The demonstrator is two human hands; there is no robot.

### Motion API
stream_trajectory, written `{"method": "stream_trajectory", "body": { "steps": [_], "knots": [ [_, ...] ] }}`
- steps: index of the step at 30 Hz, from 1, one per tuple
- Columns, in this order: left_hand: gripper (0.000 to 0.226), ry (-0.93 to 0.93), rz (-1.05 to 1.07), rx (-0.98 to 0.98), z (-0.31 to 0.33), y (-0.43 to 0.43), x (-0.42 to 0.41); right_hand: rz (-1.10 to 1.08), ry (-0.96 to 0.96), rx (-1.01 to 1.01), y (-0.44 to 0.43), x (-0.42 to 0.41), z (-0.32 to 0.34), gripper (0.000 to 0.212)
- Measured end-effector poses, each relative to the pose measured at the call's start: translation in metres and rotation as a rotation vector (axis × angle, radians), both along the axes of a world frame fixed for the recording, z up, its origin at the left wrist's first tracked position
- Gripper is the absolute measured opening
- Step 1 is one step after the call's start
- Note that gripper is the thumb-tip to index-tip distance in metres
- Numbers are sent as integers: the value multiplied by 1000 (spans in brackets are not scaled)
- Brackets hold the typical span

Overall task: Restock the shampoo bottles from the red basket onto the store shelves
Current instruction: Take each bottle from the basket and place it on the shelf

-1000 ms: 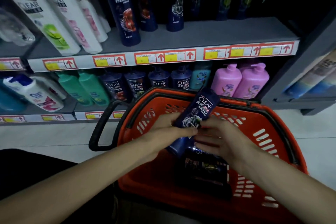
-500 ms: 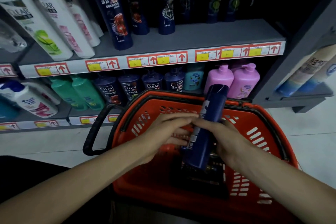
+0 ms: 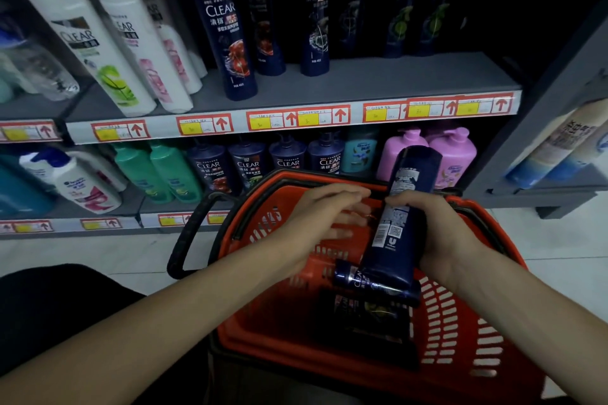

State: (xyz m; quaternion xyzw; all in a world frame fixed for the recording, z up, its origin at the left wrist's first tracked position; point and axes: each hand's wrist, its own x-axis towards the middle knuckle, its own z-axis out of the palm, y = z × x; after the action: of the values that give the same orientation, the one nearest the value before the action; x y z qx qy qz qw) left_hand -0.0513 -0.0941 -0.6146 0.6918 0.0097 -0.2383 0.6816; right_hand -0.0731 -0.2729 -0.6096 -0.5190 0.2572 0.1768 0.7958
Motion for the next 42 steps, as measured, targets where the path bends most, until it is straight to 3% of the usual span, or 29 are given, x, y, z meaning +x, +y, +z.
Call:
{"method": "stream_trajectory", "body": {
  "steps": [10, 14, 21, 27, 29, 33, 38, 42],
  "knots": [
    [25, -229, 1, 99, 25, -29, 2, -147, -180, 102, -1, 5, 13, 21],
    [29, -301, -39, 166, 38, -36, 1, -155, -244, -26, -4, 5, 21, 26],
    [37, -370, -17, 161, 46, -32, 15, -170, -392, -239, -11, 20, 36, 57],
    [52, -561, -96, 293, 49, -20, 38, -169, -596, -527, -4, 43, 57, 44],
    [48, -644, -87, 343, 50, -17, 49, -192, -636, -628, 2, 57, 62, 47],
    [38, -678, -11, 230, 52, -16, 72, -207, -686, -770, 13, 83, 66, 56],
    [34, -612, 4, 57, 53, -3, 101, 8, -672, -668, 9, 107, 72, 36],
    [37, -554, -16, -5, 58, 2, 124, 60, -632, -601, 11, 124, 79, 43]
  ]
}}
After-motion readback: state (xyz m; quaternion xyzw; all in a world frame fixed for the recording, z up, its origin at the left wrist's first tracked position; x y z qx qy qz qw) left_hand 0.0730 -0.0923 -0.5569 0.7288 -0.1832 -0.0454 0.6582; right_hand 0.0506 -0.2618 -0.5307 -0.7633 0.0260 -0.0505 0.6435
